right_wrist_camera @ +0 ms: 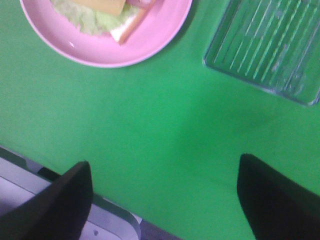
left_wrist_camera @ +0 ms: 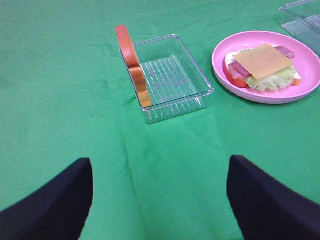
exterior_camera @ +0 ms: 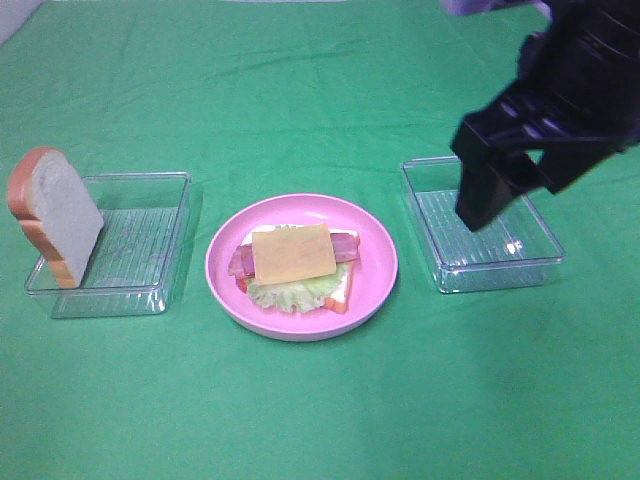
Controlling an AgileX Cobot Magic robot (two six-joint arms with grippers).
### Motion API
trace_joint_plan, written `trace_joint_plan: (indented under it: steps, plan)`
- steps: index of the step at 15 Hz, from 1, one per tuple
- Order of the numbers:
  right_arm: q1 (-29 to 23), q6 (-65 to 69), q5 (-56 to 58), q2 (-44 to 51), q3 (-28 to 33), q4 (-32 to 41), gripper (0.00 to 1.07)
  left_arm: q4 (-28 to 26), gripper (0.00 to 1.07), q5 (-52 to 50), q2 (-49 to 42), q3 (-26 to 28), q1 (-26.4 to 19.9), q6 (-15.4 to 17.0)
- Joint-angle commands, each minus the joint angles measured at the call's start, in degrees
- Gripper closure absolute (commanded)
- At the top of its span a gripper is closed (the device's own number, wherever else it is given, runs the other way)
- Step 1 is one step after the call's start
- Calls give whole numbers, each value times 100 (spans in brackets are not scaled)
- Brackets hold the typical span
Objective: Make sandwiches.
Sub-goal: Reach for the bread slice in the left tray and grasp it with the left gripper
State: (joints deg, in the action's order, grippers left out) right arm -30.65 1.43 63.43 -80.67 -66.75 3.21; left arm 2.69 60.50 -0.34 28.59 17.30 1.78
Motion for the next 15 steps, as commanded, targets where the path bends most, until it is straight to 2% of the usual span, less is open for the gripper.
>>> trace_joint_plan:
  steps: [1, 4, 6, 7, 12, 15]
  plan:
    - [6, -97, 69, 997, 1020, -69, 31, -11, 35, -69, -115, -6, 17, -6]
    - [6, -97, 74, 2607, 2372, -69, 31, -11, 35, -69, -115, -6, 17, -6]
    - [6, -206, 80, 3684, 3019, -74, 31, -11, 35, -69, -115, -6, 17, -6]
    - [6, -447, 132, 4710, 3449, -46, 31, -6, 35, -69, -115, -6, 17, -6]
    - [6, -573, -189, 6807, 3696, -23, 31, -6, 35, -69, -115, -6, 17, -6]
    - [6, -630, -304, 7632, 3730, 63, 31, -6, 35, -69, -115, -6, 17, -6]
